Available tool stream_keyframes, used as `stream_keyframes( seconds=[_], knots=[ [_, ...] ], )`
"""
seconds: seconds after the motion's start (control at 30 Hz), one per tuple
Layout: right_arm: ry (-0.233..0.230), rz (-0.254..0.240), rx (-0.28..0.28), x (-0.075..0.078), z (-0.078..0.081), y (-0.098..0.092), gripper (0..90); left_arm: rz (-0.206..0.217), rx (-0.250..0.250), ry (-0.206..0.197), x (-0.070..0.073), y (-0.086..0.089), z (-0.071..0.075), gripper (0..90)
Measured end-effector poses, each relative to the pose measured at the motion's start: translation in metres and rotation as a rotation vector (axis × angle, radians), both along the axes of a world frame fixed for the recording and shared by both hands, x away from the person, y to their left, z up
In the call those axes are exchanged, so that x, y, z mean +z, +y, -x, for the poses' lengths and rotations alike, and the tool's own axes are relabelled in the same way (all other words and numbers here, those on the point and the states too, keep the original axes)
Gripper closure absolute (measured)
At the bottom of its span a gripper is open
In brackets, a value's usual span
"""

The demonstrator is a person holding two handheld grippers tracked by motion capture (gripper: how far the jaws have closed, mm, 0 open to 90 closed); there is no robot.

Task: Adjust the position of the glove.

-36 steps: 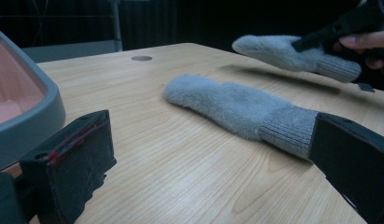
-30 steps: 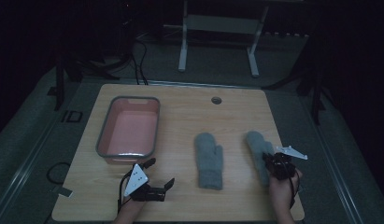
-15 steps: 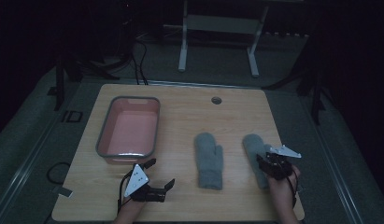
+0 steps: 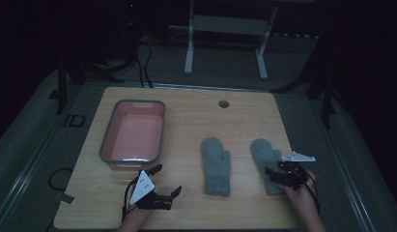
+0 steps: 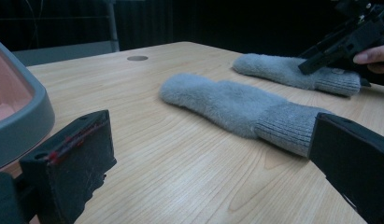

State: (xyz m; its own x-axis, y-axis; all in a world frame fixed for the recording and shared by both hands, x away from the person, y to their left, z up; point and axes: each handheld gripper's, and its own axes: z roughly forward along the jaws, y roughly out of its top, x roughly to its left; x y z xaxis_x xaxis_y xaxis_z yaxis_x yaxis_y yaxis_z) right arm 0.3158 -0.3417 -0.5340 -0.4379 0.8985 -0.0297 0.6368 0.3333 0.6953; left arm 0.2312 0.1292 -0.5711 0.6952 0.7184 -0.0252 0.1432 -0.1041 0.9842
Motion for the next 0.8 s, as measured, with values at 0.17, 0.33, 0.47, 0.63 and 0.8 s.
stream_keyframes(
  seconds=[0.17, 0.33, 0.47, 0.63, 0.8],
  knots=[
    [0.01, 0.022, -0.018, -0.009, 0.001, 0.006, 41.2, 0.0, -0.002, 0.0, 0.0, 0.0, 0.0, 0.9],
    [-0.005, 0.041, -0.045, -0.012, 0.004, 0.013, 64.2, 0.001, -0.003, -0.003, 0.001, 0.0, 0.0, 0.9],
    [-0.036, 0.015, -0.146, -0.007, 0.009, 0.021, 79.4, 0.003, -0.002, -0.003, 0.001, 0.0, 0.0, 0.9],
    [-0.055, -0.049, -0.228, 0.01, 0.011, 0.034, 79.8, 0.004, 0.0, -0.004, 0.002, 0.001, -0.001, 0.9],
    [-0.076, -0.117, -0.286, 0.022, 0.014, 0.05, 79.7, 0.006, -0.005, -0.006, 0.003, 0.0, 0.0, 0.9]
  ],
)
